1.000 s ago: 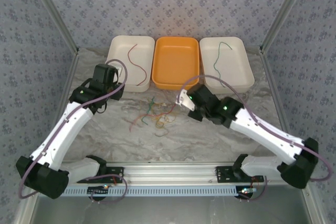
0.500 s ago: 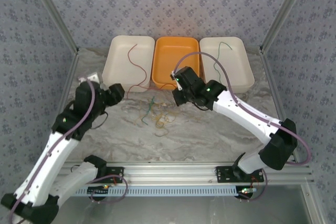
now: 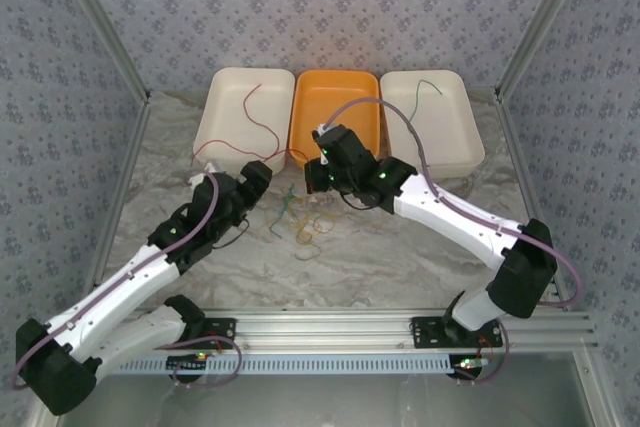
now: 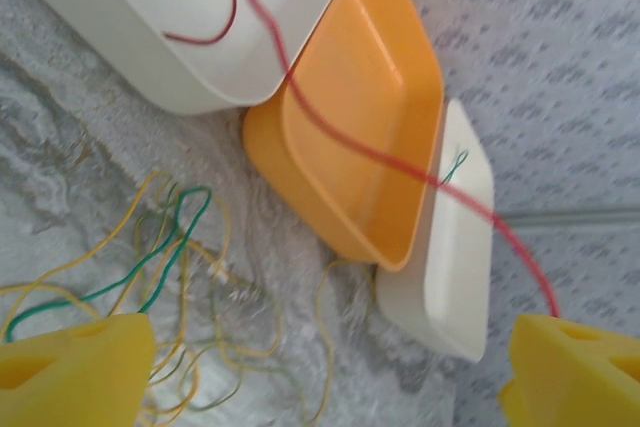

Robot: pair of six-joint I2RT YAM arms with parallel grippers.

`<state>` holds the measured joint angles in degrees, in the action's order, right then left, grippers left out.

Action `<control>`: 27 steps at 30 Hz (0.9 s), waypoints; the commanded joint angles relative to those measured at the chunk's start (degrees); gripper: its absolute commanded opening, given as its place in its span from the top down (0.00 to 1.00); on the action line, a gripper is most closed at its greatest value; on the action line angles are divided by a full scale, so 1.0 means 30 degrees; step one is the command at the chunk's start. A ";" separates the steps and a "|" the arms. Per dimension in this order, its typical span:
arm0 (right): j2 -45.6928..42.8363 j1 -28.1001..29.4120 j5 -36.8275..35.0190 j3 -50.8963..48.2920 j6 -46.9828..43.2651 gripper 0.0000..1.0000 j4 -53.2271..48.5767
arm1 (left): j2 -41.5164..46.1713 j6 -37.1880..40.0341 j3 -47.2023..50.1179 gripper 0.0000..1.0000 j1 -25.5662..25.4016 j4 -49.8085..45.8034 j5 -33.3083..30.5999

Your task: Untangle the cables

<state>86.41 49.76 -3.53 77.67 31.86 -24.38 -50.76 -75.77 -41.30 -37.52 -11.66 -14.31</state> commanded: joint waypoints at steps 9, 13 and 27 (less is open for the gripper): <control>-0.1314 0.0636 0.1622 -0.1538 0.2374 1.00 0.2928 | -0.2598 -0.2954 0.0761 0.16 0.2565 0.4443 0.2011; -0.1577 0.0975 0.1859 -0.1836 0.2418 1.00 0.3247 | -0.2708 -0.3248 0.0730 0.29 0.2995 0.4406 0.1719; -0.2221 0.1391 0.2531 -0.2886 0.2535 1.00 0.3587 | -0.2621 -0.2313 0.0422 1.00 0.5122 0.4811 0.3422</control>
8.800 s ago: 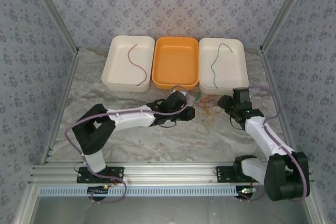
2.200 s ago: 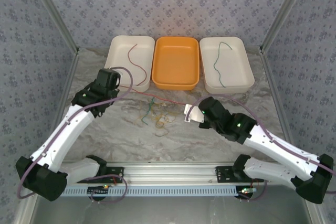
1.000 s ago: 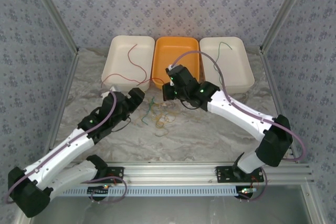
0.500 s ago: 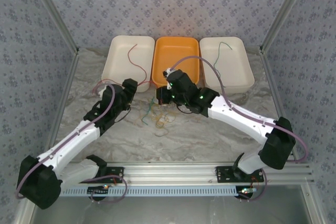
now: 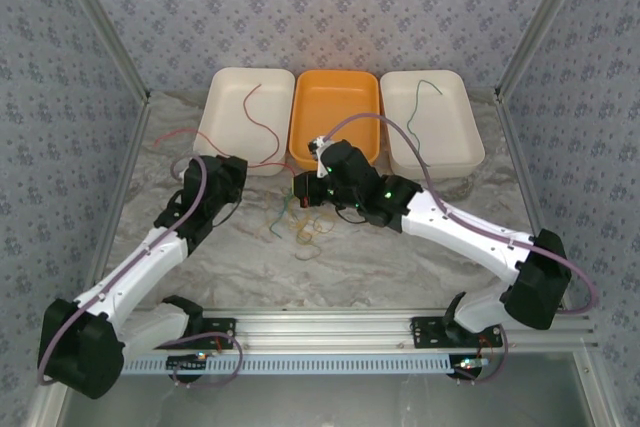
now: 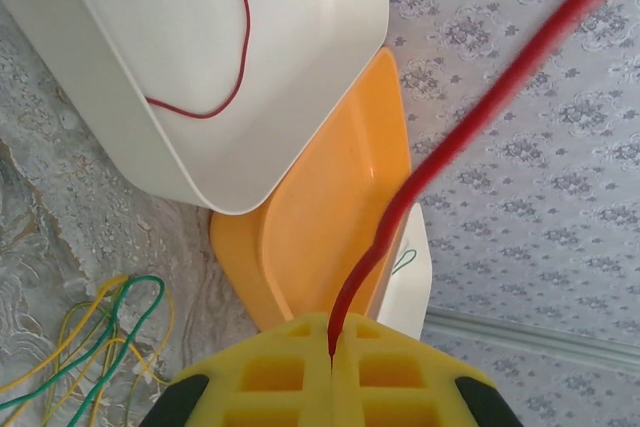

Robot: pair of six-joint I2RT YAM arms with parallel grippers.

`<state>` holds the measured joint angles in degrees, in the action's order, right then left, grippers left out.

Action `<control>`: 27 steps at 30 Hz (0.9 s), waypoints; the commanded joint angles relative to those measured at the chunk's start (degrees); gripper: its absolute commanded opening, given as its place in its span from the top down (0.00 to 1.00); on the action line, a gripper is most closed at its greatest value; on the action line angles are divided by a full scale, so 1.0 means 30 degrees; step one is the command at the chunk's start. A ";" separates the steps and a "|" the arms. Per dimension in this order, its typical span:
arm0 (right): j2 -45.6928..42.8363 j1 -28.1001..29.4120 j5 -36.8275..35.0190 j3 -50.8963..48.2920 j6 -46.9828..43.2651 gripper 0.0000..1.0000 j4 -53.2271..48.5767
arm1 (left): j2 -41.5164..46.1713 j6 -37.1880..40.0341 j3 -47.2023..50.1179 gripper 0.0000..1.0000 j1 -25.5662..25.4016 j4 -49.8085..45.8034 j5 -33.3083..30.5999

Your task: Untangle the cables

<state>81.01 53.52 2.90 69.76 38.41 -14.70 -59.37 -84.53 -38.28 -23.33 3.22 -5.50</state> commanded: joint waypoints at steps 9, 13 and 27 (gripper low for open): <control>-0.2312 0.0189 -0.0149 -0.1556 -0.0520 0.36 -0.0116 | -0.3072 0.8324 -0.6236 1.00 0.3223 -0.4149 0.5003; -0.4127 0.0150 -0.1378 -0.2349 -0.1337 0.36 -0.0876 | -0.4915 1.1439 -0.8197 1.00 0.4305 -0.3524 0.5745; -0.7781 0.0194 -0.3027 -0.4395 -0.1466 0.38 -0.2550 | -1.4879 1.9782 -1.7482 1.00 0.5756 -0.4590 0.7192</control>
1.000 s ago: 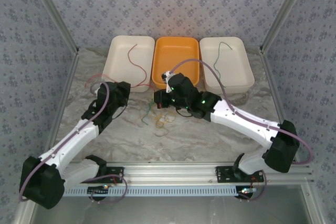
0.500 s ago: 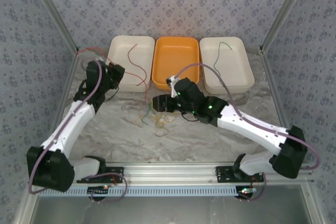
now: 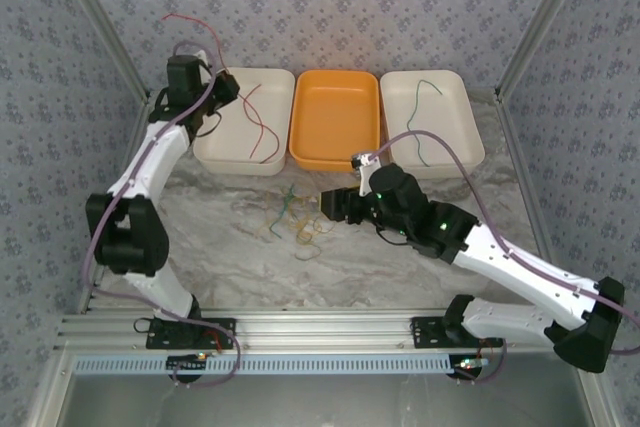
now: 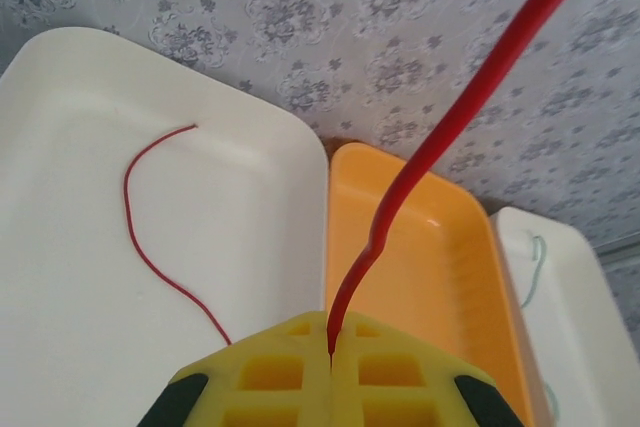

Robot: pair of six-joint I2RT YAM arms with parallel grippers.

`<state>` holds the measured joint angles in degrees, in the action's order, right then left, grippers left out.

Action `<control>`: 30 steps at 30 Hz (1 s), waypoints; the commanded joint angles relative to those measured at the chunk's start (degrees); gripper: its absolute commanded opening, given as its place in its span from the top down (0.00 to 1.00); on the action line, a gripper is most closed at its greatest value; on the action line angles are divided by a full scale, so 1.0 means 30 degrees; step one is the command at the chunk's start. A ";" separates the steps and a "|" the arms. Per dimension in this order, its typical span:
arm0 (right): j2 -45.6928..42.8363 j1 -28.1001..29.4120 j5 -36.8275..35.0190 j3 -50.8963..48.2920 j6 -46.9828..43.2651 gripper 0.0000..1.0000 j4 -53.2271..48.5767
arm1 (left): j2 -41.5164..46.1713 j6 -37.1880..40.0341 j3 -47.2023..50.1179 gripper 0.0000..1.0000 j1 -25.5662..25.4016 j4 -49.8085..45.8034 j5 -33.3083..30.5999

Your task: Untangle the cables

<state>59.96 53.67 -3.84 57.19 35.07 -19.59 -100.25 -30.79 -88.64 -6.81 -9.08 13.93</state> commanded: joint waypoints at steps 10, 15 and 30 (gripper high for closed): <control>-0.1362 0.0196 -0.1151 -0.1181 -0.0104 0.39 -0.1807 | -0.7318 0.2297 -0.3726 1.00 0.0076 -0.0904 0.2273; -0.1006 0.0195 -0.1121 -0.1168 -0.0175 0.39 -0.1727 | -0.8651 0.2073 -0.4182 1.00 -0.0082 -0.1767 0.2181; -0.0606 0.0278 -0.1209 -0.1103 -0.0219 0.39 -0.1711 | -0.9544 0.2425 -0.7026 0.66 -0.0137 -0.5688 0.2240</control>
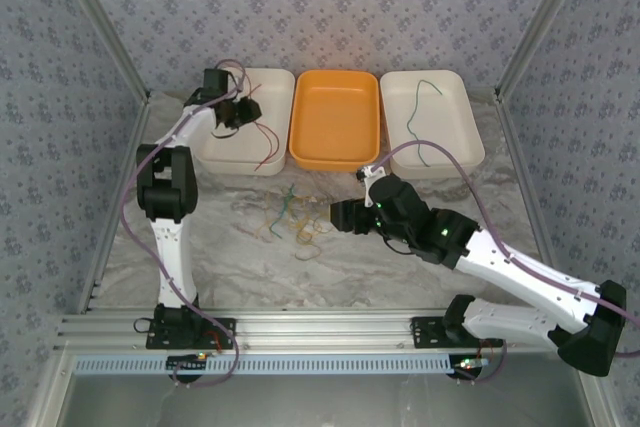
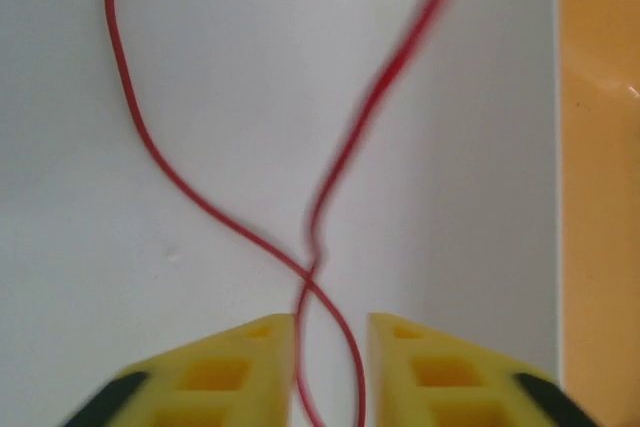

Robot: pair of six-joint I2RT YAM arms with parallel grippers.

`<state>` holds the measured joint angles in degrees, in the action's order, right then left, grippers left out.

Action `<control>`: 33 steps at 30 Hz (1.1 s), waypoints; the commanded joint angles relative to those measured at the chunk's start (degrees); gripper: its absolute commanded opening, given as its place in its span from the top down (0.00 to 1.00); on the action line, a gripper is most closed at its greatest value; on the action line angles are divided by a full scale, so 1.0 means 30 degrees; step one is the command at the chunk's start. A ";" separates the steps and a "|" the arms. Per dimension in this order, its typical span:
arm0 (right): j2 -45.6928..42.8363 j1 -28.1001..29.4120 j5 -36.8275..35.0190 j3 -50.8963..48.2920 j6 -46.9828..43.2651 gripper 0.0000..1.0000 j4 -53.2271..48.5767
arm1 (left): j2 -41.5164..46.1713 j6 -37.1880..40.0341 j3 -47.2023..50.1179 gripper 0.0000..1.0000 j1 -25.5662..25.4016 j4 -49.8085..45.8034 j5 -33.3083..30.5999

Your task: Untangle the cables

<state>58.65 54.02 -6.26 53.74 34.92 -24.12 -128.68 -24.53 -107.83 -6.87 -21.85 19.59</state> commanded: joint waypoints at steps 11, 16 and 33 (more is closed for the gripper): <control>0.0497 0.0150 -0.0747 0.0127 -0.0295 0.39 -0.0068 | 0.4203 -0.0518 0.1513 0.44 -0.0082 -0.1420 -0.0889; 0.1236 0.0188 -0.1344 -0.0839 0.0110 0.39 0.0622 | 0.9001 -0.2745 0.5443 0.47 -0.0422 -0.0982 -0.1984; 1.1621 0.0297 0.2362 0.0642 0.8441 0.54 0.9643 | 2.1530 -0.8185 2.3681 0.52 -0.7323 0.1522 -0.7611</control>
<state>88.68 54.30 -2.70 51.22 52.97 -3.77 -68.69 -44.51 -38.13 -28.99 -22.09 0.47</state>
